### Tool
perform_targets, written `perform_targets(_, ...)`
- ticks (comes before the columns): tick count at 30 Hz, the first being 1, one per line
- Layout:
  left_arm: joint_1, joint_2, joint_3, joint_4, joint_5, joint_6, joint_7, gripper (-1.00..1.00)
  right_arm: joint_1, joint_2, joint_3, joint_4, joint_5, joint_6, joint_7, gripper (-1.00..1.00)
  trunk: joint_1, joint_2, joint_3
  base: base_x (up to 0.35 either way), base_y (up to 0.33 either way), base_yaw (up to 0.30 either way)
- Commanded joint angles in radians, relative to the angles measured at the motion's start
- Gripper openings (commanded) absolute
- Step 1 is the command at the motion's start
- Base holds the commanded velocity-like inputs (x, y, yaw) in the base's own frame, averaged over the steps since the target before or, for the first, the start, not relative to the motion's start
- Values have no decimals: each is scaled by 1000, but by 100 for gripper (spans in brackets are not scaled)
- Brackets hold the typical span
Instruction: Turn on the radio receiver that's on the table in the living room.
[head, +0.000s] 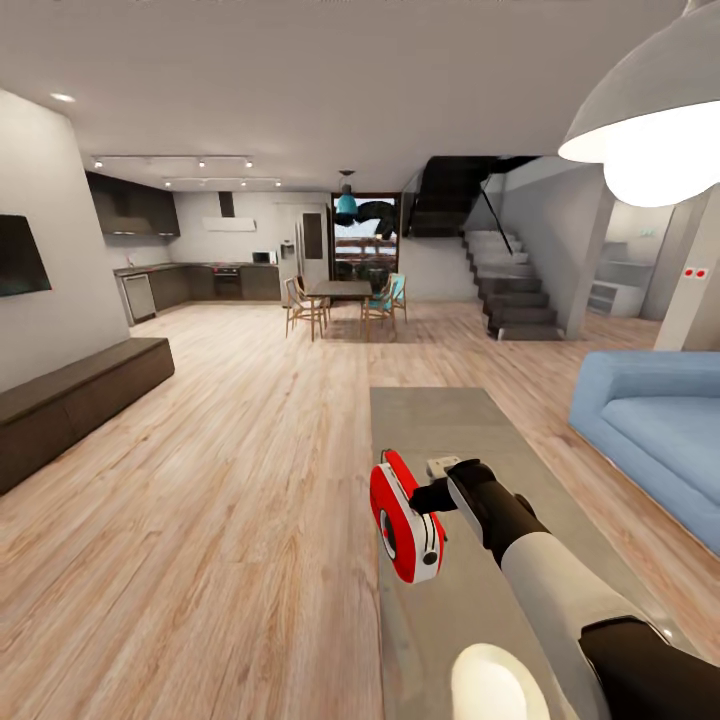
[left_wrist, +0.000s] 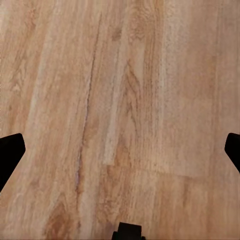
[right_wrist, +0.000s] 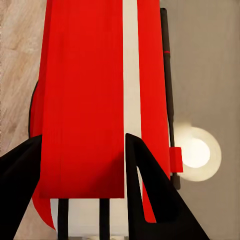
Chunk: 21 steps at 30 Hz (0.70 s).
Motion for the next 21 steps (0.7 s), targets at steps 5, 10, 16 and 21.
perform_targets(5,-17,-17,7,-17,-9,-17,14,100,1,17,0,20,-5,17,-4,-100,-8,14,6,0,0,0)
perform_targets(10,-38,-7,8,-43,-10,-45,19,100,0,45,2,28,18,24,-19,-100,-8,14,6,0,0,0)
perform_targets(16,-38,6,10,-43,-8,-78,18,100,0,43,4,27,60,-10,-4,-100,-8,14,6,0,0,0)
perform_targets(21,-38,6,9,-44,-9,-106,15,100,0,16,4,27,107,-39,19,-100,-8,14,6,0,0,0)
